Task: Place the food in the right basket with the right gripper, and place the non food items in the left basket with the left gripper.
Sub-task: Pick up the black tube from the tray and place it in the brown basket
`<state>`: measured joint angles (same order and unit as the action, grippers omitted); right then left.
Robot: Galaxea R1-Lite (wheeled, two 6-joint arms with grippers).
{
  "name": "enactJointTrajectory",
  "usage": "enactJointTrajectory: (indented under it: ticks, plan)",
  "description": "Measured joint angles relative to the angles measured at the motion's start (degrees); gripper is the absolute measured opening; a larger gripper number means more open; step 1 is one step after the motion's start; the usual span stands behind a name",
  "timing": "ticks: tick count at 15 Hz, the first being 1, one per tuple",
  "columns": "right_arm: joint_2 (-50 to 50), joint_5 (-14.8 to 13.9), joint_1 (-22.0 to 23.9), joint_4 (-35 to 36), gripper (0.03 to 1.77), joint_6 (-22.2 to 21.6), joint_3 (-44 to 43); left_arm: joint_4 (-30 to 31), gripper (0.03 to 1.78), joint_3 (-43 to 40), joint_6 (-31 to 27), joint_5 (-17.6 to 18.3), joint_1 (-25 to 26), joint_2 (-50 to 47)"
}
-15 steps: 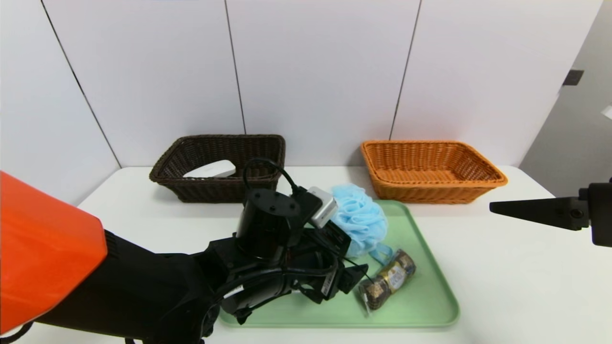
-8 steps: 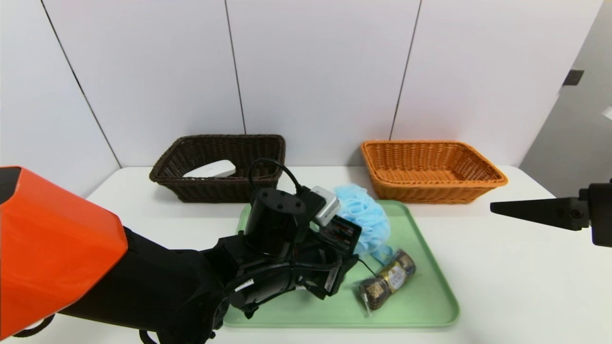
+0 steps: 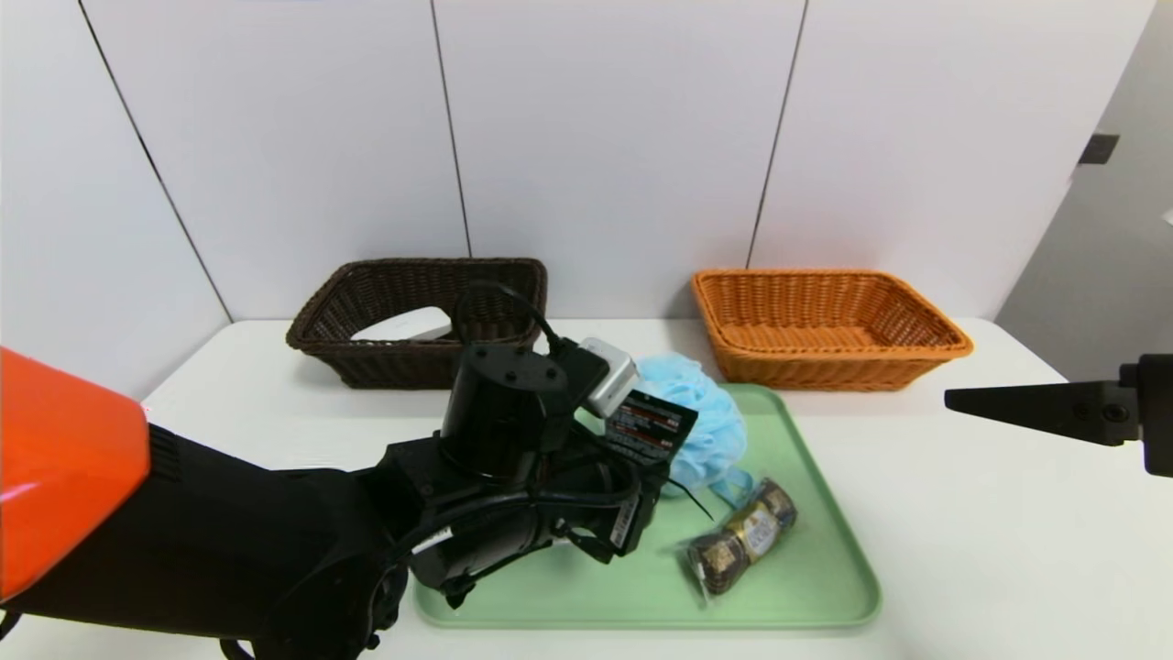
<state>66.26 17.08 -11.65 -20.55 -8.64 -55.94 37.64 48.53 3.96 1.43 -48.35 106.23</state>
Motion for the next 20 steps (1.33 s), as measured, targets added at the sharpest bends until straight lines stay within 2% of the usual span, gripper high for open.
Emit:
enactJointTrajectory:
  ticks: [8, 14, 17, 20]
  plan:
    - [-0.63, 0.23, -0.11, 0.0, 1.7, 0.07, -0.06, -9.62, 0.65, 1.38, -1.82, -0.9, 3.54, -12.93]
    - [-0.74, 0.28, -0.38, 0.07, 1.7, 0.13, -0.06, -17.47, 0.64, 12.63, -7.35, -0.74, 15.93, -16.4]
    - [-0.74, 0.23, -0.66, 0.07, 1.7, 0.13, -0.12, -20.94, 0.63, 19.14, -9.39, -0.66, 20.6, -13.86]
    - [-0.74, 0.22, -0.72, 0.02, 1.7, 0.1, -0.06, -21.8, 0.63, 23.88, -9.67, -0.55, 23.97, -9.02]
